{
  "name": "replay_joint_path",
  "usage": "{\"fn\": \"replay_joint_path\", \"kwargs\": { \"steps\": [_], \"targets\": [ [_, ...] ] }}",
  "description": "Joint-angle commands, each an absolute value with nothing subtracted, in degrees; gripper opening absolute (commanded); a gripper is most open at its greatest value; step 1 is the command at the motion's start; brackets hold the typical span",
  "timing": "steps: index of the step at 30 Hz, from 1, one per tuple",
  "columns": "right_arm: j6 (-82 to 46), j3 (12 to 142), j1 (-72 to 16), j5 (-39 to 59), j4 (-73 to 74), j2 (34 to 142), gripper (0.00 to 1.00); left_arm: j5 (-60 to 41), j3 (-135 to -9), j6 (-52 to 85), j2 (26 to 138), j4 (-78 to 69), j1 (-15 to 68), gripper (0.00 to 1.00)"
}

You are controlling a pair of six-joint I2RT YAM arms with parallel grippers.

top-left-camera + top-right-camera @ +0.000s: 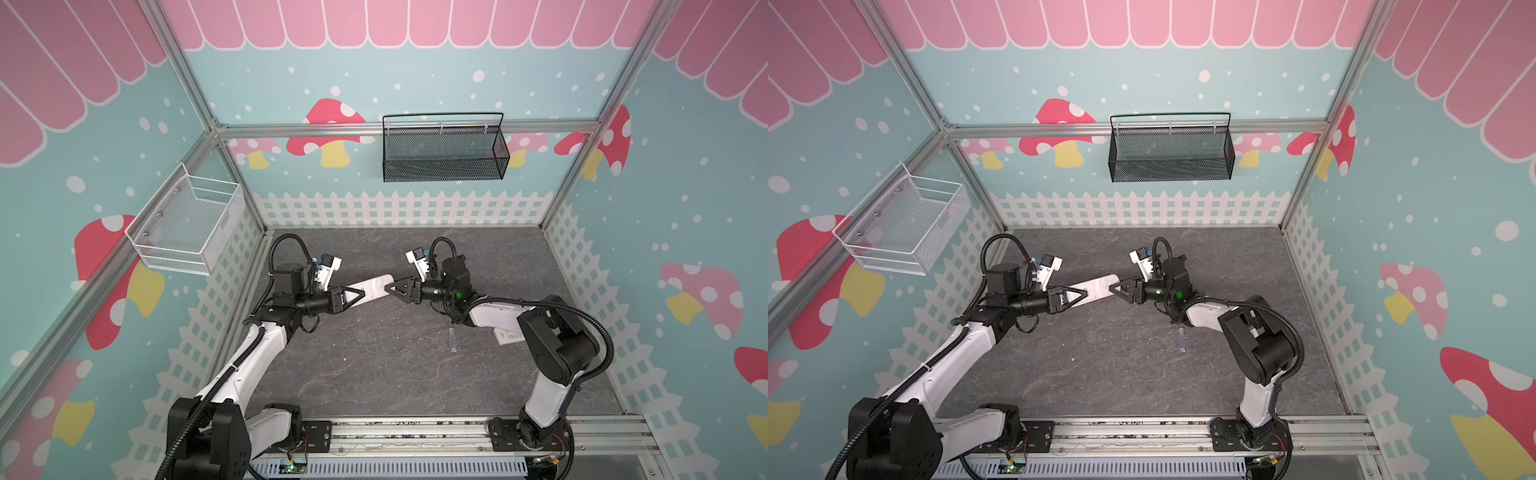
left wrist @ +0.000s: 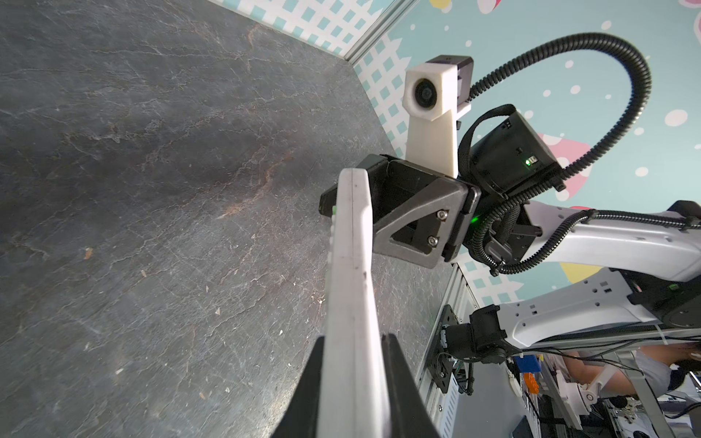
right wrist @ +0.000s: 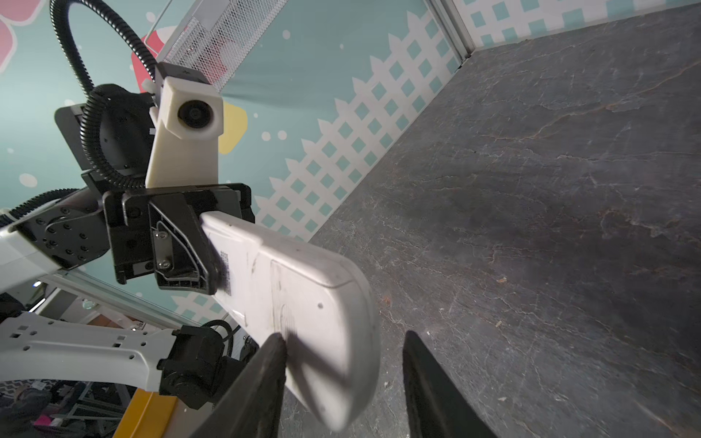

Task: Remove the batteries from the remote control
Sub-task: 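Pinch the battery cover with the right gripper and slide it off the remote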

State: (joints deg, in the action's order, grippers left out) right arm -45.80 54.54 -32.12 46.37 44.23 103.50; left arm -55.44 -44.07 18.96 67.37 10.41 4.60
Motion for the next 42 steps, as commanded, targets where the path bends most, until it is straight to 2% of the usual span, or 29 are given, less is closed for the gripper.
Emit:
{"fn": "replay_joint_path", "kwargs": {
  "steps": [1,4,9,20,27,42],
  "targets": [
    [-46.9,56.3,-32.9,47.2,46.2,105.4,0.47,-57.3,-43.8,20.0,66.7,7.4,4.3,0.0],
    [-47.5,57.7,-33.0,47.7,46.2,106.9,0.41,-57.8,-43.1,20.0,66.6,7.3,4.4,0.0],
    [-46.7,58.6,-33.4,47.9,46.1,107.1,0.39,-57.8,-43.1,20.1,66.7,7.1,4.5,0.0],
    [-41.6,60.8,-33.1,45.1,36.4,107.0,0.19,-57.3,-43.3,19.0,67.3,8.4,4.4,0.0],
    [-38.1,61.8,-33.2,44.6,31.3,105.6,0.13,-55.9,-43.5,18.7,68.0,8.8,4.4,0.0],
    [-39.2,59.8,-34.1,46.1,33.6,104.1,0.1,-54.2,-43.0,19.8,69.1,8.2,4.3,0.0]
  ]
}}
